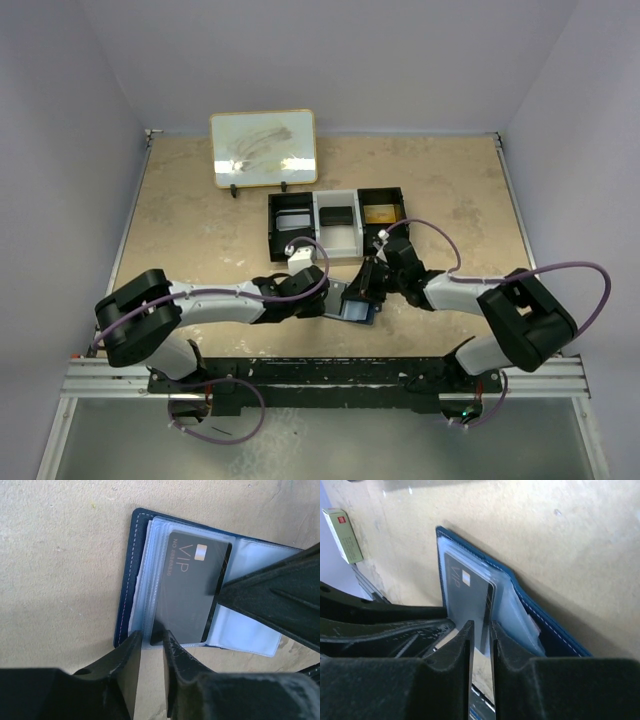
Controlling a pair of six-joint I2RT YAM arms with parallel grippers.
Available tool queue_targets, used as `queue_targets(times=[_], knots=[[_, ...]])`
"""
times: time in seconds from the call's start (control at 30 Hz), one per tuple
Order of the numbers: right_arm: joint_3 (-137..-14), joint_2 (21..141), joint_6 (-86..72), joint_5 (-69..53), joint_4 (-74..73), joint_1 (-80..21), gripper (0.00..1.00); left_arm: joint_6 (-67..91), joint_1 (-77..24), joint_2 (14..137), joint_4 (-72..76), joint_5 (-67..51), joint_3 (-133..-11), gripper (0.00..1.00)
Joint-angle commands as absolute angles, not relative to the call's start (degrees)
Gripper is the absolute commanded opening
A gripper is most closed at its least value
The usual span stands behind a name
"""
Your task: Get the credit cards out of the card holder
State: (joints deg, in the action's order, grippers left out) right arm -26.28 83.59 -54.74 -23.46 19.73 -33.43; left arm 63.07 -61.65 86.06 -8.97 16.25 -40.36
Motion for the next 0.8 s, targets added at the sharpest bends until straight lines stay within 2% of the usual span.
queue_targets(times=[0.0,0.13,0.47,0.77], knots=[[-22.97,81.07,-55.82,-21.83,18.03,-33.61,0.22,64.35,-62.05,83.22,-11.93,19.04,-40.02,0.25],[-23.3,82.59,-54.46,-22.02,18.25,-33.58,0.22,62.62,-61.96,82.3,-12.65,21.42,-42.48,0.31],[-23.04,82.83,-56.45,-20.38,20.26,-33.63,0.21,55.3,-61.79,89.22,-14.03,21.99,-51.79,0.33],[-21.49,82.89,-59.26,-21.34,23.79,-33.5,0.2,56.32,-61.7,94.17,-13.71,19.29,-50.15,0.19]])
